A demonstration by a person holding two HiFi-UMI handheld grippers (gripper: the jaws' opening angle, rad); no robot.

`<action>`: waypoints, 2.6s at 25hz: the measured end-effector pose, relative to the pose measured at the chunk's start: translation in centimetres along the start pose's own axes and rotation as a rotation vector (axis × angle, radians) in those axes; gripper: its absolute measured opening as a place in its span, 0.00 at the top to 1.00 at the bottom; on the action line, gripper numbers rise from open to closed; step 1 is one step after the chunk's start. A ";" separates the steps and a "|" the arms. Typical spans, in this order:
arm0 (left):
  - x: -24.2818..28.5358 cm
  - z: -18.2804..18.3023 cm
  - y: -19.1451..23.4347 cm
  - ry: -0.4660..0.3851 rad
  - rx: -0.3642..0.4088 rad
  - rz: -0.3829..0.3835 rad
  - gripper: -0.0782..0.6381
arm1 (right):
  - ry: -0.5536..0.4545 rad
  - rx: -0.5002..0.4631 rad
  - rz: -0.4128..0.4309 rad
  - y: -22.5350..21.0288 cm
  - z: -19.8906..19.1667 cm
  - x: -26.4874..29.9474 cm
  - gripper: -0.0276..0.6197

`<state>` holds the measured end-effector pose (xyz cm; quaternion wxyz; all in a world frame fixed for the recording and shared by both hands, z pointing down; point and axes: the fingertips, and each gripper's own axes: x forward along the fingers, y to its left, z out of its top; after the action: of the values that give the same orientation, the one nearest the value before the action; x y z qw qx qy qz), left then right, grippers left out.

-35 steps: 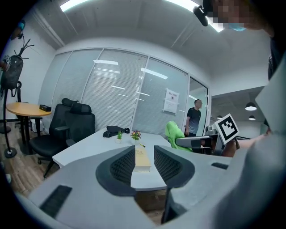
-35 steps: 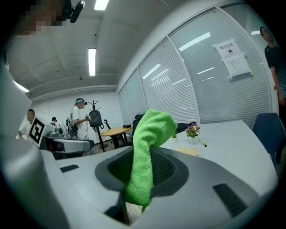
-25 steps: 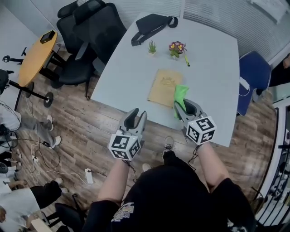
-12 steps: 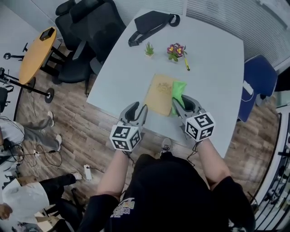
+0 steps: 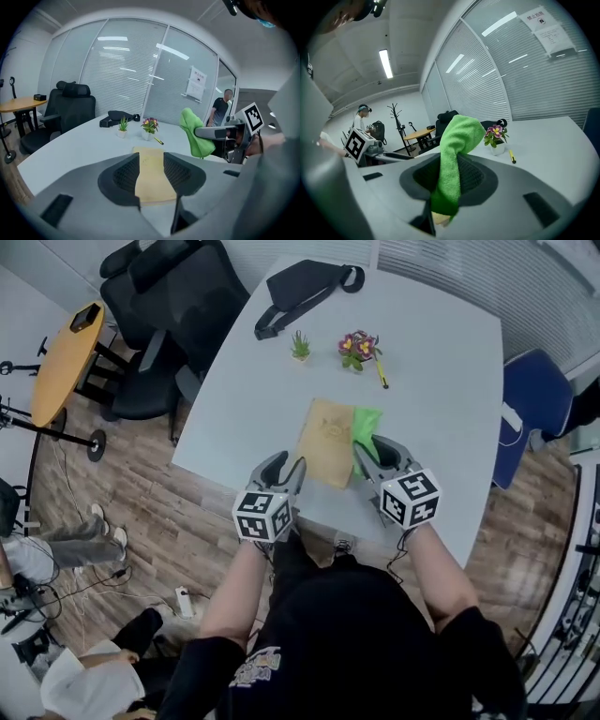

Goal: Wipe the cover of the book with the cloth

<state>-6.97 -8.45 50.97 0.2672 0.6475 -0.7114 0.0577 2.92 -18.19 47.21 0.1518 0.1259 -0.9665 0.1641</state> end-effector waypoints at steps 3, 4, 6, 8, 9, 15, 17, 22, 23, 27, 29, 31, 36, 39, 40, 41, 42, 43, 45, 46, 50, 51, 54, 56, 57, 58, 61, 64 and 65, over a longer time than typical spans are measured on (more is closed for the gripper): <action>1.5 -0.8 0.7 0.041 0.007 -0.039 0.68 | 0.003 0.015 -0.040 -0.7 -0.1 0.9 0.81; 1.9 -1.1 1.1 0.056 0.010 -0.053 0.68 | 0.005 0.022 -0.054 -0.9 -0.1 1.3 0.81; 2.9 -1.7 1.8 0.088 0.013 -0.080 0.68 | 0.014 0.038 -0.081 -1.2 -0.1 2.1 0.81; 3.9 -2.1 2.6 0.120 0.016 -0.112 0.67 | 0.026 0.048 -0.106 -1.4 -0.2 3.2 0.81; 4.5 -2.4 2.9 0.137 0.018 -0.130 0.67 | 0.033 0.049 -0.119 -1.5 -0.3 3.8 0.81; 7.8 -4.4 4.1 0.242 0.040 -0.240 0.67 | 0.064 0.053 -0.180 -2.0 -0.5 7.6 0.81; 8.6 -4.8 4.3 0.272 0.054 -0.272 0.67 | 0.079 0.052 -0.198 -2.1 -0.7 8.8 0.81; 10.4 -5.7 5.0 0.325 0.060 -0.338 0.66 | 0.120 0.060 -0.240 -2.6 -1.5 11.3 0.81; 10.7 -5.8 5.0 0.335 0.060 -0.352 0.66 | 0.130 0.061 -0.247 -2.6 -1.7 11.8 0.81; 11.6 -6.6 5.1 0.369 0.066 -0.402 0.66 | 0.187 0.050 -0.257 -2.5 -2.8 13.8 0.81; 12.0 -7.0 5.2 0.382 0.060 -0.425 0.66 | 0.225 0.033 -0.254 -2.4 -3.5 15.0 0.81; 12.2 -7.1 5.2 0.387 0.046 -0.453 0.65 | 0.265 0.016 -0.249 -2.3 -4.3 16.2 0.81; 12.6 -7.5 5.6 0.391 -0.015 -0.506 0.60 | 0.369 -0.014 -0.256 -2.5 -6.8 18.4 0.81; 12.7 -7.5 5.9 0.391 -0.040 -0.525 0.58 | 0.421 -0.046 -0.268 -2.7 -7.8 19.2 0.81; 12.7 -7.4 5.8 0.390 -0.035 -0.530 0.58 | 0.431 -0.054 -0.270 -2.7 -8.0 19.4 0.81; 12.7 -7.4 5.8 0.391 -0.030 -0.533 0.58 | 0.437 -0.059 -0.271 -2.7 -8.1 19.5 0.81; 12.7 -7.4 5.8 0.392 -0.027 -0.536 0.58 | 0.439 -0.063 -0.272 -2.7 -8.2 19.6 0.81; 12.6 -7.4 5.8 0.393 -0.026 -0.537 0.58 | 0.441 -0.068 -0.273 -2.8 -8.2 19.7 0.81; 12.6 -7.3 5.8 0.393 -0.024 -0.536 0.58 | 0.447 -0.072 -0.274 -2.9 -8.3 19.8 0.81; 12.6 -7.4 5.8 0.392 -0.023 -0.535 0.58 | 0.451 -0.071 -0.273 -2.9 -8.3 19.9 0.80; 12.6 -7.4 5.8 0.389 -0.020 -0.532 0.58 | 0.455 -0.065 -0.270 -3.0 -8.4 19.9 0.81; 12.6 -7.5 5.8 0.389 -0.019 -0.531 0.58 | 0.451 -0.063 -0.272 -3.1 -8.4 19.9 0.81; 12.6 -7.5 5.7 0.386 -0.017 -0.530 0.58 | 0.434 -0.053 -0.287 -3.6 -8.2 19.6 0.81; 12.6 -7.5 5.7 0.384 -0.015 -0.529 0.58 | 0.423 -0.043 -0.303 -4.2 -8.1 19.3 0.81; 12.6 -7.5 5.7 0.382 -0.014 -0.528 0.58 | 0.418 -0.037 -0.312 -4.5 -8.1 19.0 0.81; 12.6 -7.5 5.7 0.381 -0.014 -0.527 0.58 | 0.414 -0.032 -0.322 -4.9 -8.1 18.7 0.81; 12.6 -7.5 5.7 0.378 -0.012 -0.525 0.58 | 0.404 -0.017 -0.359 -6.2 -8.1 17.7 0.81; 12.6 -7.4 5.8 0.375 -0.011 -0.524 0.58 | 0.394 0.002 -0.398 -7.5 -8.1 16.5 0.81; 12.6 -7.4 5.8 0.374 -0.010 -0.524 0.58 | 0.392 0.009 -0.412 -7.8 -8.2 16.0 0.81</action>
<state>-10.45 -15.61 64.56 0.4022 0.7855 -0.4593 0.1014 -7.52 -25.55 62.14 0.3652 0.2860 -0.8722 0.1553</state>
